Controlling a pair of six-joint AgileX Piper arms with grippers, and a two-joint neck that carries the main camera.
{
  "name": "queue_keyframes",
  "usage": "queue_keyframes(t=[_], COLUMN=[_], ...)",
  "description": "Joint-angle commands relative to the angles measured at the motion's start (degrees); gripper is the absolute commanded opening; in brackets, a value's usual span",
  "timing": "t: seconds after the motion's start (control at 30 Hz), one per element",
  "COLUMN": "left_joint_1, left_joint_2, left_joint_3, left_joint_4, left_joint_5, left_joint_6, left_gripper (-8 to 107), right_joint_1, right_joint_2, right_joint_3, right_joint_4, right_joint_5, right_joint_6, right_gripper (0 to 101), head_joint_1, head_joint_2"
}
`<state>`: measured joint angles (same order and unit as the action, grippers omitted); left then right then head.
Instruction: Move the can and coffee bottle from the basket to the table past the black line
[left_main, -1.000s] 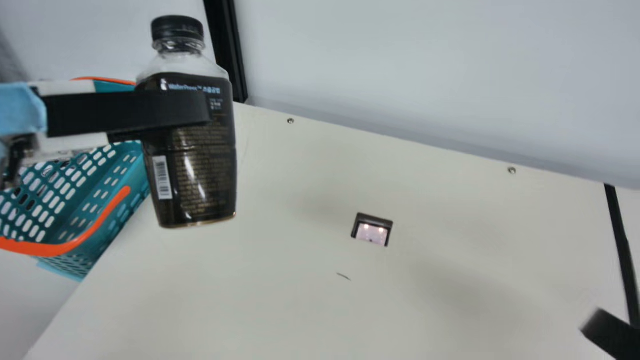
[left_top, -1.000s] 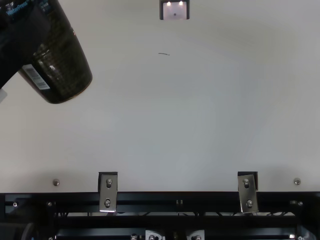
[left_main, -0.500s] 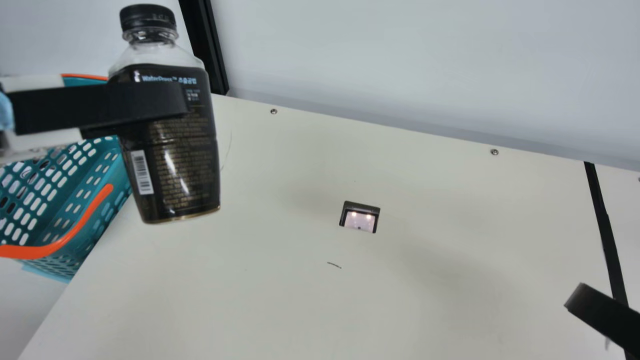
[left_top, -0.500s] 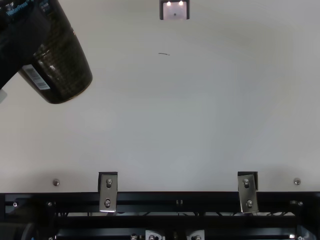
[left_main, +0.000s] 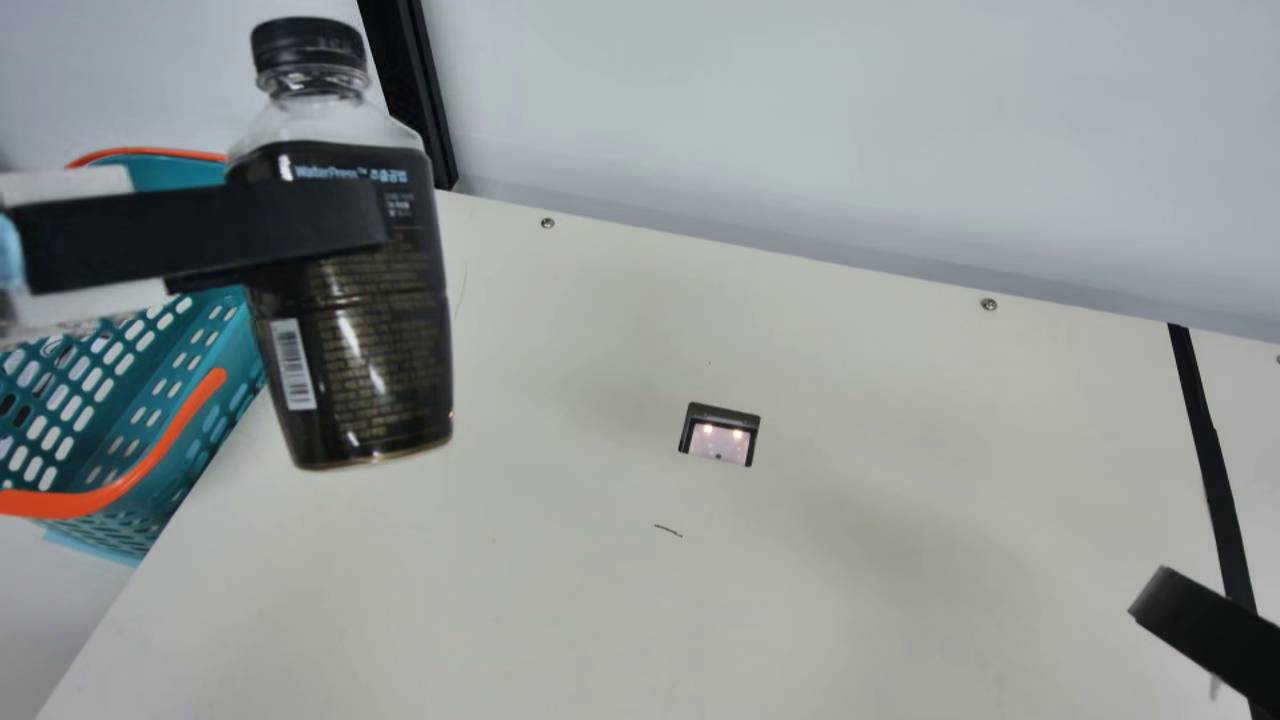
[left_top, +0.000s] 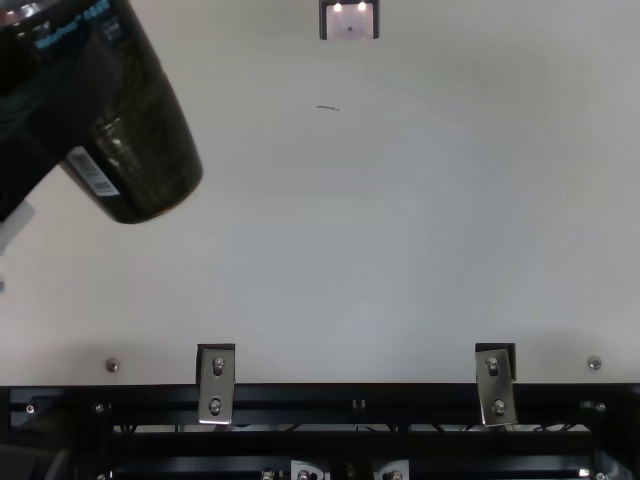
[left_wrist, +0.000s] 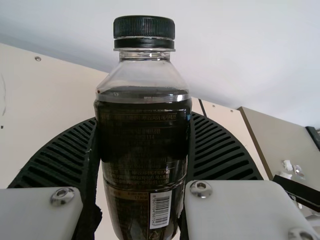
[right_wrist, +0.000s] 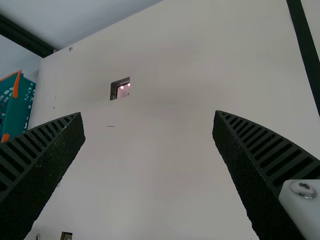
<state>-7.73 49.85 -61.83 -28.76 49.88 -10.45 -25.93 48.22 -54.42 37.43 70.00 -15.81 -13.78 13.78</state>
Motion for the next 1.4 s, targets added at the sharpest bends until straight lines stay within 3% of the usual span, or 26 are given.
queue_keyframes(t=[0.0, 0.67, 0.7, 0.83, 1.37], left_joint_1=[-2.7, -27.1, -24.5, -27.1, -26.5], left_joint_2=[0.1, 9.5, 8.9, 9.5, 9.5], left_joint_3=[-0.4, -11.5, -10.9, -11.5, -11.5], left_joint_4=[1.3, 14.2, 13.2, 14.2, 13.2], left_joint_5=[-0.6, -8.6, -8.2, -8.4, -8.2], left_joint_6=[-2.8, -24.5, -22.4, -24.5, -23.5], left_gripper=[10, 10, 10, 10, 10], right_joint_1=[0.0, 0.0, 0.0, 0.0, 0.0], right_joint_2=[0.0, 0.0, 0.0, 0.0, 0.0], right_joint_3=[0.0, 0.0, 0.0, 0.0, 0.0], right_joint_4=[0.0, 0.0, 0.0, 0.0, 0.0], right_joint_5=[0.0, 0.0, 0.0, 0.0, 0.0], right_joint_6=[0.0, 0.0, 0.0, 0.0, 0.0], right_gripper=[101, 101, 101, 101, 101], head_joint_1=[-0.3, -0.3, -0.3, -0.3, -0.3], head_joint_2=[-0.7, -0.7, -0.7, -0.7, -0.7])
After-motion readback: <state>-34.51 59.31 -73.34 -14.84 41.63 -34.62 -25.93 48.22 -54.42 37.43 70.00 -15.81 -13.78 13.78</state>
